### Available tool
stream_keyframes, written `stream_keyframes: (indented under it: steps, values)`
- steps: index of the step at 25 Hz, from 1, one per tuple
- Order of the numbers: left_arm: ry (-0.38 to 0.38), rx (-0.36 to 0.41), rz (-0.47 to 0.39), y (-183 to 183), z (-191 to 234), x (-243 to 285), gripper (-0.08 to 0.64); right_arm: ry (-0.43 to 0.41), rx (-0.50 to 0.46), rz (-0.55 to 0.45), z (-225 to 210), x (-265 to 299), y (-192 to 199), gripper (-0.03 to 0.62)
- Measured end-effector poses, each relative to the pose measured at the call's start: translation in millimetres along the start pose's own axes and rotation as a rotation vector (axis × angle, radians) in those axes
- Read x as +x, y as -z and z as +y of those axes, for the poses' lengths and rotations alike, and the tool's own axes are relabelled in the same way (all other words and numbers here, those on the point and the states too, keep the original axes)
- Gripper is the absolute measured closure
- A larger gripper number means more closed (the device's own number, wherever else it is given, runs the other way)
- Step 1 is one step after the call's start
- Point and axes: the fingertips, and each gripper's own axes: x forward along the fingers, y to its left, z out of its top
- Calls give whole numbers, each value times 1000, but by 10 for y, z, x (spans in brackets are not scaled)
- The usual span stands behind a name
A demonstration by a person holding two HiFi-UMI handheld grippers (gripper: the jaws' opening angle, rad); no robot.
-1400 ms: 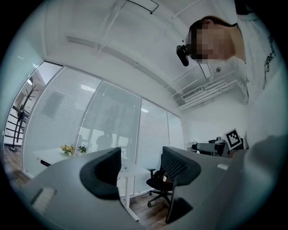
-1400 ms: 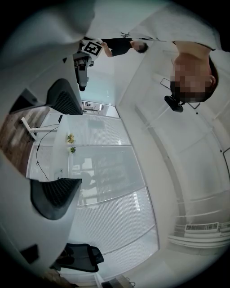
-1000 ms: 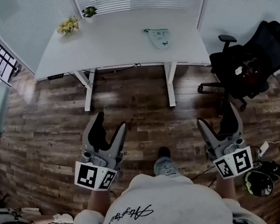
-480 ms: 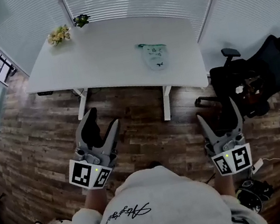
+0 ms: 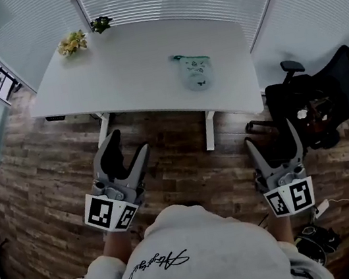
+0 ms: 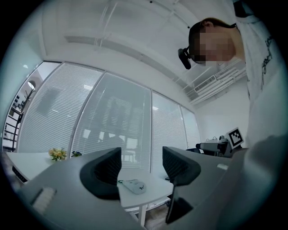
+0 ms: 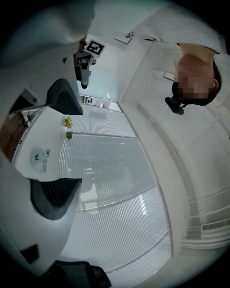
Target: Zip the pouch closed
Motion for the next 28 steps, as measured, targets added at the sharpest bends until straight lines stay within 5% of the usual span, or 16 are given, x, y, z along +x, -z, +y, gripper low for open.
stream_keyframes:
  steps: [28]
  values:
    - [-52,-4,19,143,-69,62,290,-50,41,11,-144,97,153,178]
